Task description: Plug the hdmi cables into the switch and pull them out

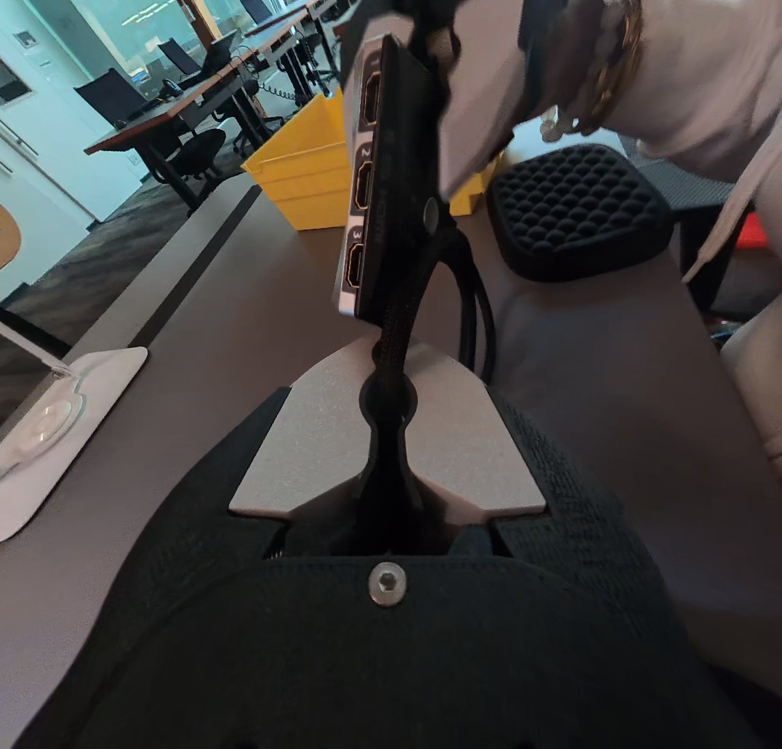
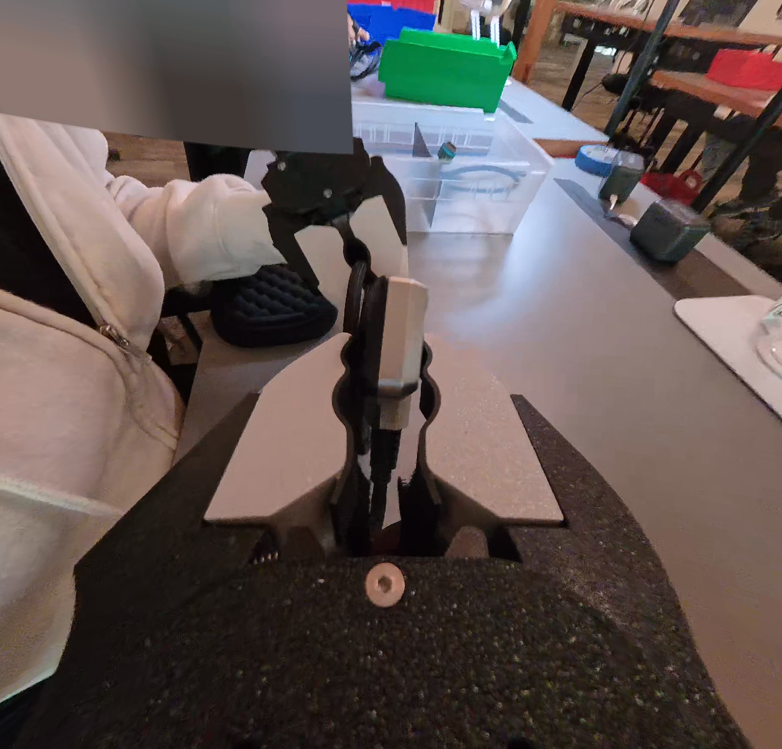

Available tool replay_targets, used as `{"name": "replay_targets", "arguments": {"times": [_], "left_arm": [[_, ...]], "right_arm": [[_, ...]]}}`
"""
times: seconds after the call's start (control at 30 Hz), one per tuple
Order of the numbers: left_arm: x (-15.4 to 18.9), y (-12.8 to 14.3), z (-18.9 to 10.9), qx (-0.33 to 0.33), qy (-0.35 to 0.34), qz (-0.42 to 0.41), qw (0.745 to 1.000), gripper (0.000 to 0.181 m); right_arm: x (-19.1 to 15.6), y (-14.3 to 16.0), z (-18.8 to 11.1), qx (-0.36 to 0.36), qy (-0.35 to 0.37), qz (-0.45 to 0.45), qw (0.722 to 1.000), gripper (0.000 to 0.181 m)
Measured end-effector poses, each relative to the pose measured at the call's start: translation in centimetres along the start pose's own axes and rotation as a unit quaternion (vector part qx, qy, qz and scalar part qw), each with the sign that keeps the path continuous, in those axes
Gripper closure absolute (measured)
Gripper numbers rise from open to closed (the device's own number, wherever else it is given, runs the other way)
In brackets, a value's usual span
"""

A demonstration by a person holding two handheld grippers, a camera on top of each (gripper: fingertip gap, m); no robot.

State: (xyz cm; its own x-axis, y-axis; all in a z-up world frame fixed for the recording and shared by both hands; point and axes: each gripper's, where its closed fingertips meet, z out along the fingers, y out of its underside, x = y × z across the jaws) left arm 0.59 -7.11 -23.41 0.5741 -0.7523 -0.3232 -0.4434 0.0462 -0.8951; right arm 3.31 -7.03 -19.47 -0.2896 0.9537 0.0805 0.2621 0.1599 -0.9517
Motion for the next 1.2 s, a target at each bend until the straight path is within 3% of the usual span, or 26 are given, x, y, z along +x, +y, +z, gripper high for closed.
{"name": "replay_targets", "arguments": {"times": [0.07,0.23,0.27,0.33,0.37,0.4,0.47,0.53,0.6,0.7,0.77,0.9,1.03,1.1,1.17,1.2], "left_arm": [[-0.2,0.6,0.1,-0.022,-0.012,-0.006,1.0,0.181],[-0.2,2.0,0.2,-0.069,-0.02,-0.059,0.996,0.181],[-0.2,2.1,0.3,-0.08,-0.023,-0.07,0.994,0.181],[-0.2,1.9,0.6,-0.084,-0.025,-0.097,0.991,0.181],[0.1,1.7,0.9,-0.086,-0.014,-0.109,0.99,0.181],[0.5,1.7,1.2,-0.091,-0.002,-0.114,0.989,0.181],[0.7,2.2,1.5,-0.112,-0.005,-0.117,0.987,0.181],[1.0,1.3,1.4,-0.083,0.009,-0.132,0.988,0.179],[0.8,-0.3,0.7,-0.034,0.012,-0.15,0.988,0.171],[-1.6,-1.2,-1.5,0.011,-0.053,-0.136,0.989,0.143],[-3.2,-1.8,-3.4,0.06,-0.097,-0.136,0.984,0.142],[-4.9,-1.9,-6.4,0.174,-0.146,-0.198,0.954,0.141],[-4.9,0.6,-6.7,0.199,-0.168,-0.259,0.93,0.141],[-4.9,0.6,-7.1,0.209,-0.178,-0.254,0.927,0.142],[-5.2,0.3,-7.5,0.216,-0.187,-0.24,0.928,0.143],[-5.3,0.4,-7.5,0.214,-0.19,-0.239,0.928,0.144]], "right_arm": [[-0.5,1.6,1.0,-0.032,-0.015,0.029,0.999,0.135],[-1.0,2.8,2.0,-0.041,-0.02,0.077,0.996,0.131],[-1.0,3.0,2.2,-0.041,-0.022,0.09,0.995,0.124],[-2.0,3.7,3.0,-0.061,-0.048,0.131,0.988,0.085],[-2.3,4.4,3.6,-0.085,-0.052,0.145,0.984,0.079],[-2.3,5.2,4.1,-0.108,-0.047,0.138,0.983,0.088],[-0.7,6.5,4.3,-0.137,0.018,0.113,0.984,0.124],[0.6,5.9,3.7,-0.103,0.045,0.142,0.983,0.147],[0.8,4.4,3.1,-0.037,0.019,0.167,0.985,0.151],[1.7,4.6,2.0,-0.019,0.04,0.174,0.984,0.151],[2.5,4.2,0.8,-0.005,0.065,0.173,0.983,0.151],[4.8,-0.3,-4.6,0.064,0.123,0.147,0.979,0.152],[9.4,-6.8,-15.6,0.095,0.265,0.056,0.958,0.151],[11.7,-8.8,-21.7,0.058,0.349,-0.008,0.935,0.151],[14.7,-8.8,-26.9,-0.021,0.426,-0.053,0.903,0.151],[16.0,-8.1,-28.5,-0.068,0.43,-0.075,0.897,0.151]]}}
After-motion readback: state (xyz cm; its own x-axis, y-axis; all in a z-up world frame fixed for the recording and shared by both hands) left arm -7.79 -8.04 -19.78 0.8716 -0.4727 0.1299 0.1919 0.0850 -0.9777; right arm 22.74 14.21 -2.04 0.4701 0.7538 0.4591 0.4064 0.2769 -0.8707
